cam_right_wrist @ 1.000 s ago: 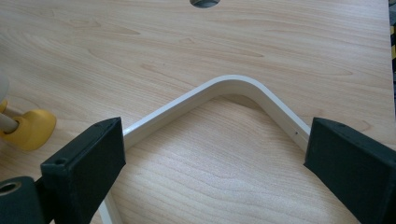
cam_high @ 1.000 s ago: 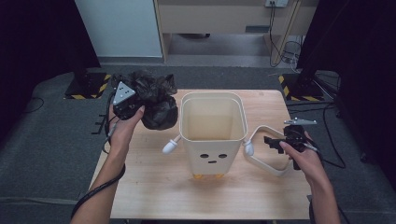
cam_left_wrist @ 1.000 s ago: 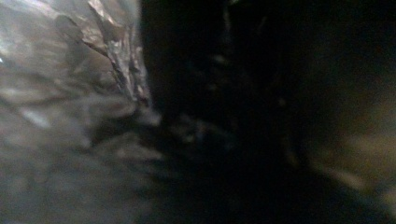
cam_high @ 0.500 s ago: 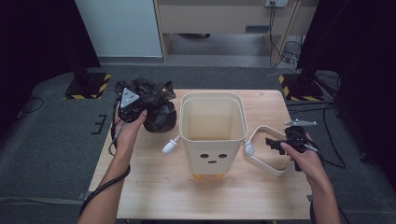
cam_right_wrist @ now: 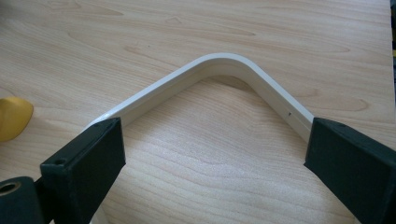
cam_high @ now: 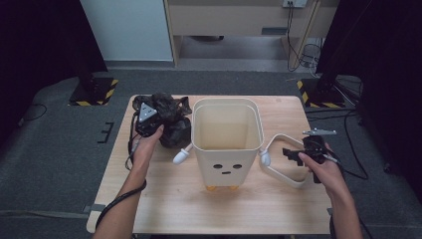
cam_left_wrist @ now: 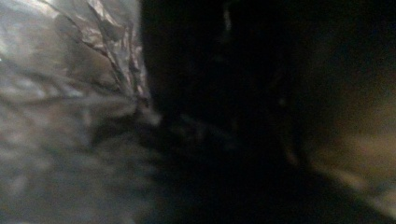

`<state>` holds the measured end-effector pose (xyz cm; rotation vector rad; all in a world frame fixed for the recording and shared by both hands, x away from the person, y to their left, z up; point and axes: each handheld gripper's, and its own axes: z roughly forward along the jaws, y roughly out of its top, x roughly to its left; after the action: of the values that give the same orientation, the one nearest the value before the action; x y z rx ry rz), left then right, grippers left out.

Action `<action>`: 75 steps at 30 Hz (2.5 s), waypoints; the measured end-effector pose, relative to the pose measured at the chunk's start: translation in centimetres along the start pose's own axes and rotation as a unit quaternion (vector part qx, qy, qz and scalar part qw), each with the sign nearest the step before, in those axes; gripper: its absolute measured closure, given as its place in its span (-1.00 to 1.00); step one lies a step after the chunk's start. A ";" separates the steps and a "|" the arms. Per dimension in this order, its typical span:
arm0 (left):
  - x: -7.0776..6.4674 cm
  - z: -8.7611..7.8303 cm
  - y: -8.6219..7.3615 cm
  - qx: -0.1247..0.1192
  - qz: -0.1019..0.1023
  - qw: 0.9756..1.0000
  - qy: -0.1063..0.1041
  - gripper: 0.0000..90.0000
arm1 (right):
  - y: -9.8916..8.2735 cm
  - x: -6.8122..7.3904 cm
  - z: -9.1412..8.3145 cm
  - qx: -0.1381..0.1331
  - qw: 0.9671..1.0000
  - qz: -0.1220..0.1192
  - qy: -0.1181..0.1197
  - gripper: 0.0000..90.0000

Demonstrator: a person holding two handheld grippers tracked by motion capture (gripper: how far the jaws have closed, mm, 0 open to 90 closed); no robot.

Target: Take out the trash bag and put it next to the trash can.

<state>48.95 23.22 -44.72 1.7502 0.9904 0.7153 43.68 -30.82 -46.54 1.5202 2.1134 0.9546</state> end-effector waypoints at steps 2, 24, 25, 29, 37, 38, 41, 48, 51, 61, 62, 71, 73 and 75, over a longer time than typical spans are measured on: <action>-0.3 0.3 -0.4 0.007 0.007 1.000 -0.003 0.94 | -0.1 -0.1 0.1 0.004 1.000 0.000 0.002 -0.89; -2.8 1.4 -6.0 0.066 0.025 0.997 -0.018 0.93 | -0.3 0.0 0.3 0.002 1.000 -0.004 0.006 -0.89; -3.0 1.6 -6.0 0.068 0.027 0.997 -0.018 0.93 | -0.2 0.1 0.3 0.002 1.000 -0.003 0.007 -0.89; -3.3 2.4 -6.0 0.079 0.027 0.996 -0.018 0.92 | -0.2 0.2 0.3 0.003 1.000 0.000 0.008 -0.89; -4.5 3.9 -5.3 0.094 0.040 0.994 -0.024 0.83 | -0.1 0.1 0.0 0.001 1.000 0.001 0.010 -0.89; -4.6 3.8 -5.3 0.096 0.042 0.994 -0.024 0.82 | -0.2 0.0 0.1 -0.001 1.000 -0.003 0.009 -0.89; -4.5 3.7 -5.1 0.100 0.044 0.994 -0.022 0.72 | -0.1 -0.1 -0.1 -0.001 1.000 0.001 0.008 -0.89; -4.2 3.1 -5.3 0.093 0.031 0.995 -0.015 0.52 | -0.1 -0.3 -0.3 -0.004 1.000 -0.002 0.010 -0.89; -4.2 2.8 -5.3 0.090 0.031 0.995 -0.011 0.41 | -0.1 -0.1 -0.3 -0.003 1.000 -0.003 0.011 -0.88; -4.4 1.1 -4.9 0.085 0.002 0.996 -0.017 -0.31 | -0.1 0.2 -0.2 -0.001 1.000 -0.004 0.010 -0.88; -4.4 0.9 -5.0 0.084 -0.001 0.996 -0.014 -0.46 | -0.1 0.3 -0.2 -0.002 1.000 -0.006 0.012 -0.88; -3.9 -1.1 -5.8 0.070 -0.022 0.997 0.001 -0.86 | -0.1 0.3 -0.4 -0.007 1.000 -0.001 0.014 -0.90; -3.9 -1.4 -5.9 0.067 -0.025 0.997 0.000 -0.86 | -0.1 0.2 -0.3 -0.006 1.000 0.001 0.014 -0.90; -3.8 -2.1 -6.1 0.062 -0.030 0.998 -0.003 -0.88 | -0.1 0.2 -0.3 -0.007 1.000 0.000 0.014 -0.90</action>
<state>43.53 22.17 -49.75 1.8207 1.0987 0.6207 43.35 -30.79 -46.40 1.5086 2.1215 0.9946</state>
